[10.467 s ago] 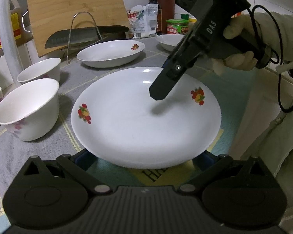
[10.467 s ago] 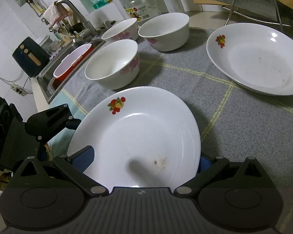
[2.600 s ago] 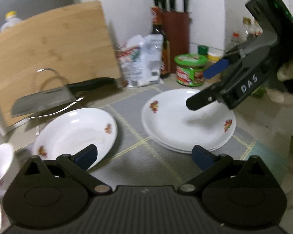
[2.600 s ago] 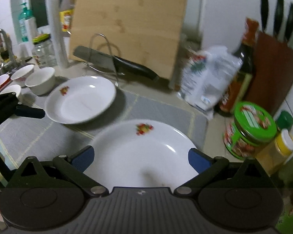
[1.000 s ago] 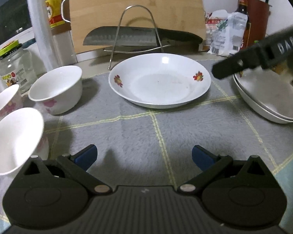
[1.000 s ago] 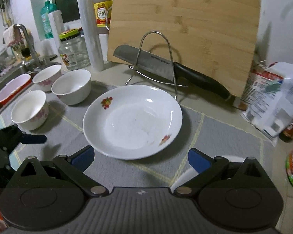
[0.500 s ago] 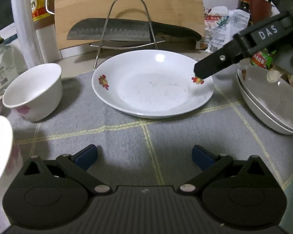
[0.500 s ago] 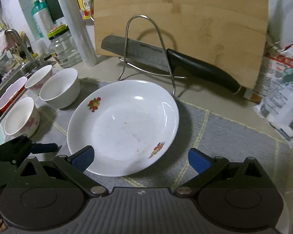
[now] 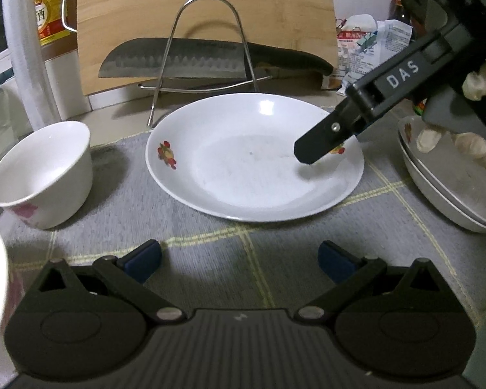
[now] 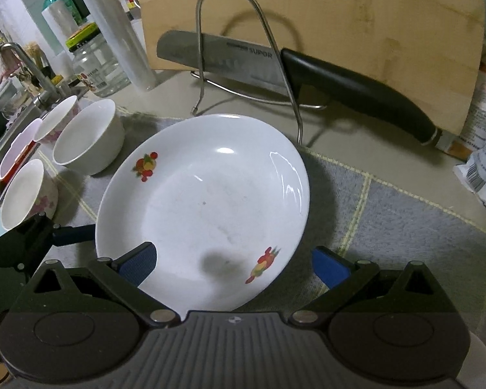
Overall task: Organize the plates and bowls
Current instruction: 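Reach the right gripper to the fruit-print plate on the mat and grasp its rim, then lift the fruit-print plate with the right gripper and carry it toward the plate stack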
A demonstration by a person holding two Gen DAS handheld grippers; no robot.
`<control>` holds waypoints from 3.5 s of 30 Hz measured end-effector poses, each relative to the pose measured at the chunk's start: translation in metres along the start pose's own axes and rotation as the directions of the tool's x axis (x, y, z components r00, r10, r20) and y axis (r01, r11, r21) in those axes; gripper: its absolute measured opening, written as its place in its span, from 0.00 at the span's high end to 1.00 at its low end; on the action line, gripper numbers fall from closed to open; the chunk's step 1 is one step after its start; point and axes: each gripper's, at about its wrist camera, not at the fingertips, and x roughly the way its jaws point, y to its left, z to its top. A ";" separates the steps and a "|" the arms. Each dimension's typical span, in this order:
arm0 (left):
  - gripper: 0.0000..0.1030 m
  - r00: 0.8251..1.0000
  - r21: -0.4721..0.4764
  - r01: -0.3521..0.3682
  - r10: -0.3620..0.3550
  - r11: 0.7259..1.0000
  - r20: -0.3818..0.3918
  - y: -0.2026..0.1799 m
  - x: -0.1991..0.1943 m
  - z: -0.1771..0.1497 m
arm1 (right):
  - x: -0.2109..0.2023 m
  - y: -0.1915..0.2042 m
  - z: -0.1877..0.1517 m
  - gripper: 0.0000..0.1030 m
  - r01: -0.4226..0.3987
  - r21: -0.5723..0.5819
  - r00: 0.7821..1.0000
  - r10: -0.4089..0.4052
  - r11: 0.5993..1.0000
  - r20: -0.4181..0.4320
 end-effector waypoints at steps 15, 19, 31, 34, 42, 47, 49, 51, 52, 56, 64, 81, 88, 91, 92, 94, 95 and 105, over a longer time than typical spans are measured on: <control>0.00 0.998 0.063 0.065 -0.066 0.996 0.018 0.013 0.016 0.012 | 0.019 -0.011 0.022 0.00 -0.052 -0.012 0.998 0.052 0.999 -0.022; 0.00 0.996 0.085 0.088 -0.090 0.993 0.024 0.015 0.018 0.013 | 0.024 -0.014 0.031 0.00 -0.063 -0.021 0.998 0.063 0.998 -0.018; 0.00 0.991 0.131 0.130 -0.135 0.983 0.027 0.021 0.027 0.019 | 0.033 -0.019 0.048 0.00 -0.100 -0.044 0.995 0.099 0.994 -0.011; 0.00 0.989 0.139 0.137 -0.143 0.981 0.027 0.022 0.029 0.020 | 0.035 -0.021 0.053 0.00 -0.116 -0.036 0.993 0.115 0.993 -0.012; 0.00 0.988 0.191 0.141 -0.150 0.971 0.036 0.020 0.028 0.021 | 0.037 -0.022 0.057 0.00 -0.153 -0.045 0.988 0.153 0.987 -0.016; 0.00 0.987 0.214 0.140 -0.153 0.967 0.046 0.019 0.026 0.021 | 0.040 -0.018 0.060 0.00 -0.190 -0.048 0.981 0.189 0.981 -0.030; 0.00 0.987 0.215 0.143 -0.156 0.966 0.047 0.019 0.026 0.020 | 0.041 -0.017 0.061 0.00 -0.187 -0.053 0.982 0.185 0.981 -0.031; 0.00 0.986 0.217 0.145 -0.159 0.965 0.048 0.020 0.026 0.020 | 0.041 -0.017 0.061 0.00 -0.192 -0.054 0.981 0.191 0.980 -0.032; 0.00 0.986 0.216 0.146 -0.159 0.965 0.048 0.020 0.026 0.020 | 0.041 -0.018 0.061 0.00 -0.195 -0.051 0.980 0.194 0.979 -0.033; 0.00 0.987 0.218 0.143 -0.156 0.965 0.045 0.020 0.025 0.020 | 0.041 -0.018 0.061 0.00 -0.199 -0.048 0.980 0.197 0.979 -0.033; 0.00 0.988 0.215 0.140 -0.151 0.967 0.037 0.019 0.025 0.021 | 0.039 -0.011 0.060 0.00 -0.186 -0.071 0.982 0.184 0.980 -0.031; 0.00 0.990 0.239 0.117 -0.131 0.964 0.043 0.015 -0.003 0.017 | 0.017 0.009 0.047 0.00 -0.197 -0.101 0.980 0.196 0.975 -0.023; 0.01 0.990 0.234 0.122 -0.136 0.964 0.043 0.011 -0.020 0.011 | 0.002 0.021 0.035 0.00 -0.197 -0.109 0.980 0.196 0.974 -0.019; 0.01 0.989 0.237 0.127 -0.140 0.963 0.039 0.009 -0.027 0.008 | -0.003 0.027 0.028 0.00 -0.197 -0.108 0.980 0.196 0.975 -0.019; 0.01 0.989 0.238 0.128 -0.141 0.963 0.037 0.008 -0.029 0.007 | -0.005 0.028 0.025 0.00 -0.197 -0.107 0.980 0.196 0.975 -0.019; 0.01 0.989 0.243 0.129 -0.142 0.962 0.035 0.007 -0.034 0.006 | -0.009 0.031 0.020 0.00 -0.196 -0.105 0.981 0.195 0.975 -0.020; 0.01 0.989 0.244 0.129 -0.142 0.961 0.034 0.006 -0.037 0.005 | -0.012 0.032 0.016 0.00 -0.196 -0.102 0.981 0.195 0.975 -0.018; 0.01 0.987 0.265 0.144 -0.157 0.953 0.029 -0.003 -0.059 -0.009 | -0.034 0.046 -0.016 0.00 -0.196 -0.076 0.981 0.195 0.978 -0.013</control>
